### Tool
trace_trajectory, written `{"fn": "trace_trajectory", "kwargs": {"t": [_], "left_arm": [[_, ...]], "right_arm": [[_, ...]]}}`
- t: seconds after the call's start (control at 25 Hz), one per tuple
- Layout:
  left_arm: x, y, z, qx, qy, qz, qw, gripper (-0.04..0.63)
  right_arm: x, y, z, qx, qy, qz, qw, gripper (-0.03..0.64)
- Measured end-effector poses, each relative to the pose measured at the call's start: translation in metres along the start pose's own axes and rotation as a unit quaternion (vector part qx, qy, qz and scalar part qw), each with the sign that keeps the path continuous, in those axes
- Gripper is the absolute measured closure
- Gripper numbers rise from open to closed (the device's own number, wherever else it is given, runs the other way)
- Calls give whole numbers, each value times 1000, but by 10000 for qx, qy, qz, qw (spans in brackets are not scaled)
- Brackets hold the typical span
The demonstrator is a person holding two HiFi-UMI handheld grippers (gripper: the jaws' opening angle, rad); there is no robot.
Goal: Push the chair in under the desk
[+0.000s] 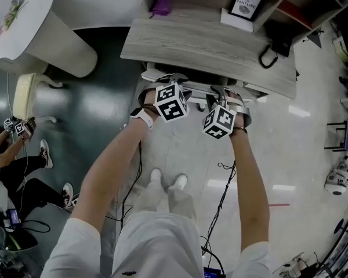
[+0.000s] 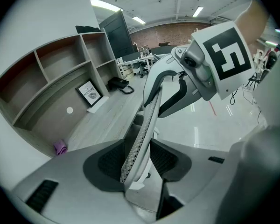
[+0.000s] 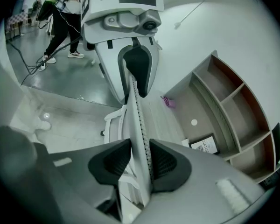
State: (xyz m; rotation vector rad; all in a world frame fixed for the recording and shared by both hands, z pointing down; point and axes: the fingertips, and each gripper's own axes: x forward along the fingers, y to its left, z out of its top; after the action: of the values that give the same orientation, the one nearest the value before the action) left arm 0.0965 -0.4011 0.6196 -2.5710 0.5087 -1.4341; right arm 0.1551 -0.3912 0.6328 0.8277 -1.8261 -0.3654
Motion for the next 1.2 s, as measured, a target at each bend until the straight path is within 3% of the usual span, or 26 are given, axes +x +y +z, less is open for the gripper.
{"fn": "trace_trajectory", "kwargs": {"t": [0.4, 0.6, 0.68, 0.76, 1.04, 1.2], "left_arm": [[2, 2, 2, 15, -1, 88, 10000, 417], [-3, 1, 8, 27, -499, 337, 9982, 405], [-13, -2, 12, -142, -741, 450, 9961, 393], [-27, -7, 17, -310, -932, 589, 9934, 447], [-71, -42, 29, -985, -1422, 580, 9832, 450], [-99, -61, 25, -1354, -1656, 603, 9750, 463]], "right_arm": [[1, -2, 0, 115, 55, -90, 9999, 476], [-8, -5, 5, 815, -179, -230, 9962, 429], [-17, -5, 12, 843, -305, -333, 9954, 423], [-26, -3, 22, 724, -410, -402, 9957, 423], [-72, 12, 45, 701, -700, -582, 9934, 425], [-104, 20, 48, 832, -826, -729, 9904, 508]]}}
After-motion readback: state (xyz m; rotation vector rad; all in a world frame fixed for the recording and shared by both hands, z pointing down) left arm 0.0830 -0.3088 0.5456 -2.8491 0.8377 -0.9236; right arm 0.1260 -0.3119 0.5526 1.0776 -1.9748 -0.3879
